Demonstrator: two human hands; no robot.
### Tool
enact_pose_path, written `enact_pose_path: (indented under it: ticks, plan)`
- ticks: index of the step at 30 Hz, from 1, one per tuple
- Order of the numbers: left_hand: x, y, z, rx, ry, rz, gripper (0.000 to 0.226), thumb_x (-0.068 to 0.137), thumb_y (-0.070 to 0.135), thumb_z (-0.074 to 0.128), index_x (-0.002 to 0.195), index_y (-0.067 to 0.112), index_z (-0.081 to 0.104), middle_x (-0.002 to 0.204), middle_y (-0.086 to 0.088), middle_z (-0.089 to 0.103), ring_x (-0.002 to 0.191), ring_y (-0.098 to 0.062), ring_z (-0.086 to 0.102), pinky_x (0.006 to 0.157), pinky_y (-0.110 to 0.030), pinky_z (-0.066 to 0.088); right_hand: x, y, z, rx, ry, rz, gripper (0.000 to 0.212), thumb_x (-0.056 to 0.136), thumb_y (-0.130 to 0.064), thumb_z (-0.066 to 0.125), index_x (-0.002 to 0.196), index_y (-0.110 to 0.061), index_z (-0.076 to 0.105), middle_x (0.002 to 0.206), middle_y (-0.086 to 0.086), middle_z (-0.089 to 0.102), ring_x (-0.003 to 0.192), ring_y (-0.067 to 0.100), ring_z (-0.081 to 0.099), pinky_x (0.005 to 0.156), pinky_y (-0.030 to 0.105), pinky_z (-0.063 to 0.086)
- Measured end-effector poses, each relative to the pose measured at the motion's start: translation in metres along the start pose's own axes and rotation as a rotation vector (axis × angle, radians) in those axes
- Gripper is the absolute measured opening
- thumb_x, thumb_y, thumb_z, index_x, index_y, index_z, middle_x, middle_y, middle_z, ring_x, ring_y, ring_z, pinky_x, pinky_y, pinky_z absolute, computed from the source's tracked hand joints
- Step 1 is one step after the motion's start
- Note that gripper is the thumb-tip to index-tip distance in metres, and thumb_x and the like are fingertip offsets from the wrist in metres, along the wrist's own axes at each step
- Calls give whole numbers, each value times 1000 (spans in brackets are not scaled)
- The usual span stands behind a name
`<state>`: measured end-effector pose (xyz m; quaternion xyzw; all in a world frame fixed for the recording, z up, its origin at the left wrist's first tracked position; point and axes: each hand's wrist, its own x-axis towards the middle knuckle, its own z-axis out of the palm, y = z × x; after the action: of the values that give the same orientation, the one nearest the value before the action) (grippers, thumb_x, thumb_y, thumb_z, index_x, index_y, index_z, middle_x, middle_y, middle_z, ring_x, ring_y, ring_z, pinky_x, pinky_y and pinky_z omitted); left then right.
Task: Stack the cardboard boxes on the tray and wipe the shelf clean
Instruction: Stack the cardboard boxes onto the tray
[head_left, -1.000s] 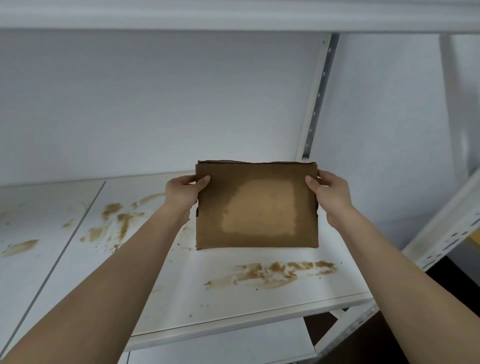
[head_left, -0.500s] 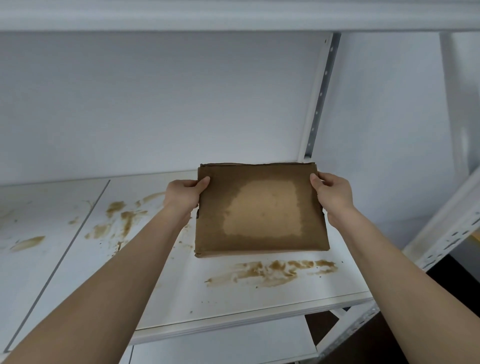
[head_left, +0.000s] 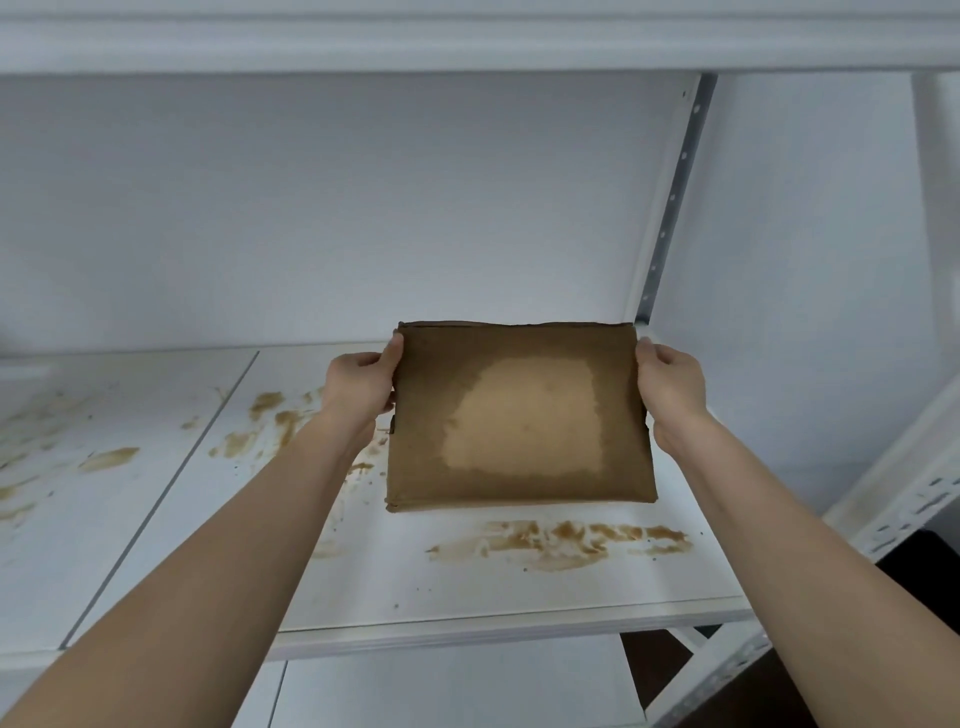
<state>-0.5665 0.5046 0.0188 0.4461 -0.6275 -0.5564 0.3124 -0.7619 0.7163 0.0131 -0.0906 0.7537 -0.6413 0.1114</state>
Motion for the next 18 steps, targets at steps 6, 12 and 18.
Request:
enact_pose_path:
  ticks: [6,12,18]
  plan:
    - [-11,32,-8,-99,-9,-140,48,92,60,38,91,15,55,96,-4,59,86,-25,59,68,-30,51,-7,-29,-1,84,-36,47,58,94,-48,34,102,5,56,90,3,47,79,22,44,74,34,37]
    - [-13,42,-42,-124,-36,-129,50,86,52,59,115,13,53,110,-1,59,100,-19,58,85,-31,49,-21,-51,25,-57,-92,75,48,97,-52,37,92,-7,55,122,15,56,90,20,47,105,45,42]
    - [-20,32,-90,-164,-100,-103,34,89,35,61,115,13,59,110,1,60,99,-16,56,82,-31,47,-44,-51,56,32,-165,192,28,97,-40,47,100,-12,48,100,4,51,90,22,51,80,36,45]
